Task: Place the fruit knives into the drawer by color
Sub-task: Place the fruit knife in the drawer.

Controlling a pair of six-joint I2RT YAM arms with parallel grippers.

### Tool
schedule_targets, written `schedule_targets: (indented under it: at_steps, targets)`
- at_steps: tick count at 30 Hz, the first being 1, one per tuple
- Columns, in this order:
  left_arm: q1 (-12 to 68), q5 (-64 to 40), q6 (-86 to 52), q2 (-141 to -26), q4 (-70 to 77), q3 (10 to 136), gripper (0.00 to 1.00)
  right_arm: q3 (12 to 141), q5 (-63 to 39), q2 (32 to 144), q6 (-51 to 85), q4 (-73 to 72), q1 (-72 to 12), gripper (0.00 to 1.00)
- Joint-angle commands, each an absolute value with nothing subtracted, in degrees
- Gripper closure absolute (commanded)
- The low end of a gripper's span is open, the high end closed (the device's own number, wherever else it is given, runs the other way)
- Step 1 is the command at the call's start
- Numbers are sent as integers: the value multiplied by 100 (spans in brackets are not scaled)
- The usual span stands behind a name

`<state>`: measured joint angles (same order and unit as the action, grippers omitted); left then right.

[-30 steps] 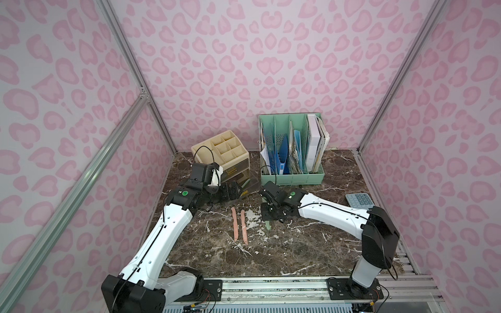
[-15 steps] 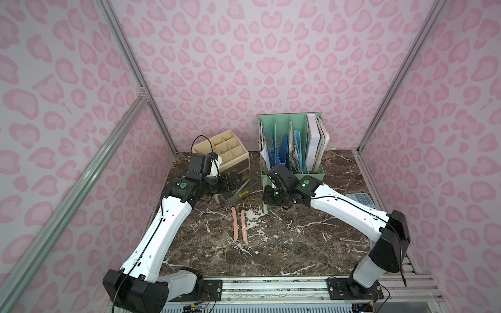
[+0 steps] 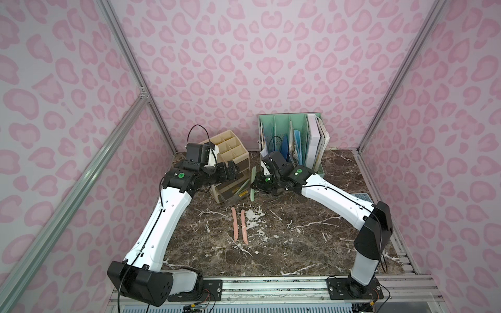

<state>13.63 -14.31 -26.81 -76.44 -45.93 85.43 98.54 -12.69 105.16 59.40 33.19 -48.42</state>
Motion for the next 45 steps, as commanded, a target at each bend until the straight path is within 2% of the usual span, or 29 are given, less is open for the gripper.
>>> schedule_targets:
  at_steps: [1,17,42,43,45]
  targets:
    - [1328,-1432,-2593,-7673,-4588,8604,1,9973,-1767,10588,6545,2944,-4810,100]
    - [1267,-1463,-2619,-7689,-4519,8621,1,9682,-2279,10635,8809,2129,-4794,100]
    - [1204,-1405,-2640,-7904,-4479,8780,1,10258,-2232,11792,9497,2026,-4781,100]
    - [1197,-1422,-2651,-7897,-4483,8772,1,10265,-2238,11808,9486,1992,-4780,99]
    - [1201,-1467,-2674,-7884,-4480,8755,1,10265,-2216,11830,9468,1947,-4770,89]
